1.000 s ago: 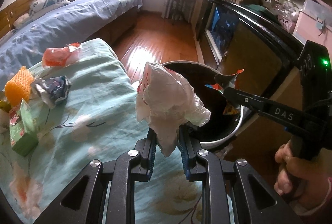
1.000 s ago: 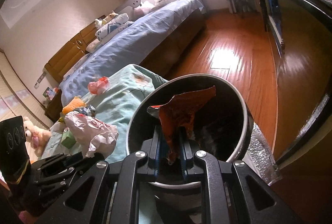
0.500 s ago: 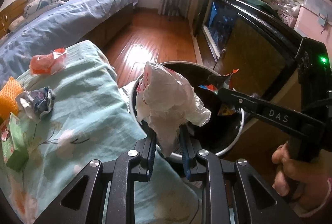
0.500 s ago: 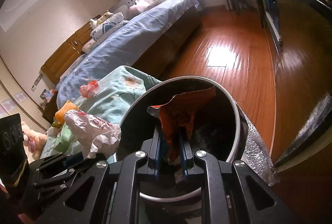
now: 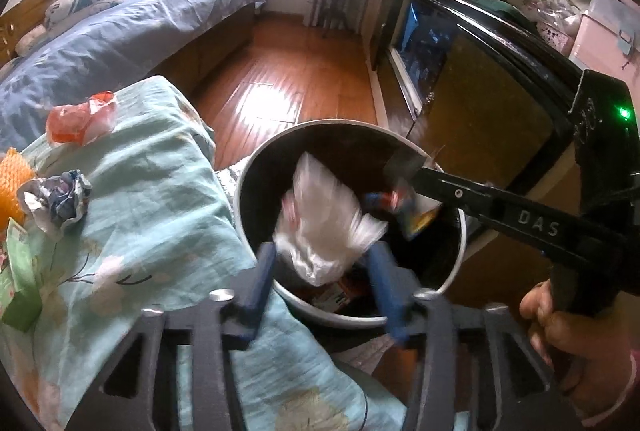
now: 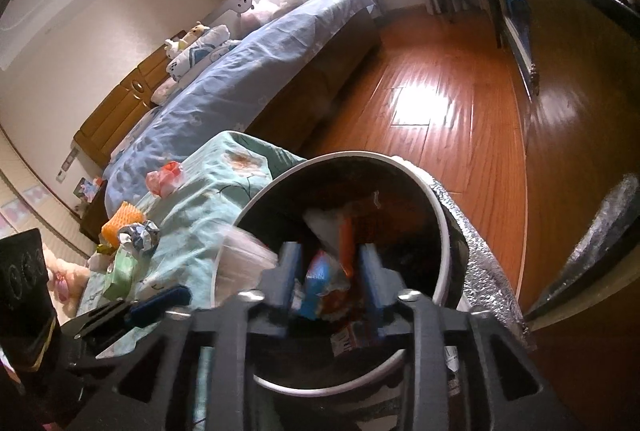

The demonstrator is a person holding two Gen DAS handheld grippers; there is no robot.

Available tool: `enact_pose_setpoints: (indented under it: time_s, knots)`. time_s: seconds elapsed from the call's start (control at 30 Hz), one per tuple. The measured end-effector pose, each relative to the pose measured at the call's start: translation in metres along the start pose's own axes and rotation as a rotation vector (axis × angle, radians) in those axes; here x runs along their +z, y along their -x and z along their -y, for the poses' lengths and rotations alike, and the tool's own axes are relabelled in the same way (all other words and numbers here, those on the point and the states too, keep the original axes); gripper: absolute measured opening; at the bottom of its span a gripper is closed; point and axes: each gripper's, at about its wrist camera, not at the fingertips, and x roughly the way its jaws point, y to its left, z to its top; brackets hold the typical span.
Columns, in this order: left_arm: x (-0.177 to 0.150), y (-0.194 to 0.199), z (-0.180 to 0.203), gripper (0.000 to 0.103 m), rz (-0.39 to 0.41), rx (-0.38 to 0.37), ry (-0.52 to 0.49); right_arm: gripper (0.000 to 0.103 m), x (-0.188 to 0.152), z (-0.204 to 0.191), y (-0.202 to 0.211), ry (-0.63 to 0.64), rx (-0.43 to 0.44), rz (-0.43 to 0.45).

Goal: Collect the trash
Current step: 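Open both tools to drop the red wrapper and white tissue into the bin, then move both open tools back over the bed toward the remaining trash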

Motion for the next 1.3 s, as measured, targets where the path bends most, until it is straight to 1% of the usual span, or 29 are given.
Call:
enact_pose_setpoints:
  time_s: [0.03,0.17,0.2,0.23,0.3,0.37,0.43,0.5,0.57,0.73,0.93,1.17,1.3]
  knots:
    - [-0.001,0.002,0.000,0.057,0.004,0.002,0.002,0.051,0.000,0.000,0.001,-0.004,0.002,0.003]
    - [-0.010,0.010,-0.005,0.059,0.006,0.011,0.023,0.051,-0.003,-0.001,0.005,-0.012,0.010,0.007]
    - [-0.014,0.015,-0.009,0.059,0.010,0.013,0.037,0.053,-0.004,-0.002,0.006,-0.012,0.011,0.009]
    - [-0.017,0.018,-0.011,0.061,0.012,0.015,0.046,0.055,-0.006,-0.005,0.007,-0.007,0.011,0.013]
    - [-0.024,0.024,-0.019,0.062,0.016,0.024,0.075,0.065,-0.008,-0.011,0.009,0.006,0.012,0.022]
    - [-0.031,0.031,-0.027,0.062,0.020,0.031,0.107,0.071,-0.011,-0.017,0.011,0.014,0.019,0.028]
    - [-0.039,0.041,-0.037,0.062,0.040,0.034,0.144,0.074,-0.014,-0.026,0.011,0.027,0.023,0.031]
    - [-0.046,0.051,-0.045,0.062,0.053,0.043,0.172,0.079,-0.017,-0.033,0.011,0.039,0.029,0.028]
    - [-0.054,0.060,-0.053,0.062,0.063,0.058,0.191,0.082,-0.020,-0.042,0.010,0.049,0.043,0.022]
    - [-0.072,0.080,-0.070,0.065,0.081,0.088,0.244,0.082,-0.030,-0.066,0.004,0.090,0.065,0.005]
    - [-0.091,0.103,-0.090,0.065,0.095,0.128,0.301,0.083,-0.040,-0.095,-0.006,0.139,0.094,-0.024]
    - [-0.098,0.123,-0.115,0.067,0.123,0.177,0.353,0.083,-0.046,-0.125,-0.018,0.193,0.131,-0.049]
    - [-0.097,0.129,-0.125,0.068,0.133,0.215,0.375,0.083,-0.046,-0.134,-0.025,0.205,0.152,-0.063]
